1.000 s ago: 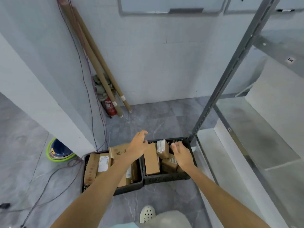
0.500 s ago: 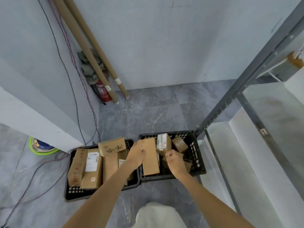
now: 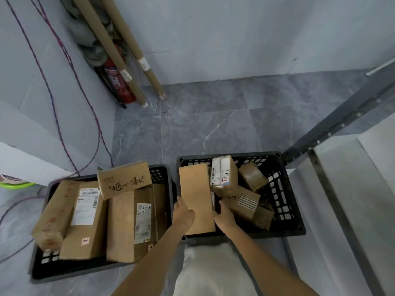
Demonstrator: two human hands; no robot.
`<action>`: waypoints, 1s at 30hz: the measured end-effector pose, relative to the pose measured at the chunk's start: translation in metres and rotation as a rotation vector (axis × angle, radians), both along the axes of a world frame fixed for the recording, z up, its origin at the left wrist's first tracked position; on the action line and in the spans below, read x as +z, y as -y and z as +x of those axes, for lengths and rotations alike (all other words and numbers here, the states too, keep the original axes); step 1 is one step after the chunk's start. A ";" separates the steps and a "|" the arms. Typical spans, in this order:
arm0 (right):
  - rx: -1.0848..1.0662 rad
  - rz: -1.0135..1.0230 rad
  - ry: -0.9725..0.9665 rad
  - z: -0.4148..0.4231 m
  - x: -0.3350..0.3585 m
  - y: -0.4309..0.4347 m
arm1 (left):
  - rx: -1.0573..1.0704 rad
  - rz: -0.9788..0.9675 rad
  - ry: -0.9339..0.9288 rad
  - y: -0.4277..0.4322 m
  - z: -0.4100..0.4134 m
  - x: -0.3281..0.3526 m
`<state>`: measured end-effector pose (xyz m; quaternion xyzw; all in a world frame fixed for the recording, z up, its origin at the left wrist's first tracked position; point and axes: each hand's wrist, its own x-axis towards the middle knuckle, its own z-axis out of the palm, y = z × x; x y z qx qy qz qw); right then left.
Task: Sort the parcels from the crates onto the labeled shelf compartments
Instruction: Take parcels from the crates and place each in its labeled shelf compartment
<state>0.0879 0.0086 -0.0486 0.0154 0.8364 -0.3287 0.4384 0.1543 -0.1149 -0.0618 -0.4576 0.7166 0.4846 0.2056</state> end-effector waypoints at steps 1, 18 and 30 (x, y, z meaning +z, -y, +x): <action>0.029 -0.026 0.064 0.003 -0.006 -0.001 | 0.026 0.032 0.012 -0.003 0.004 -0.010; -0.021 -0.023 0.139 0.011 -0.037 -0.002 | 0.358 0.012 0.104 -0.029 0.022 -0.038; -0.126 -0.393 0.120 0.002 0.083 -0.013 | 0.635 0.144 -0.266 -0.017 0.038 0.094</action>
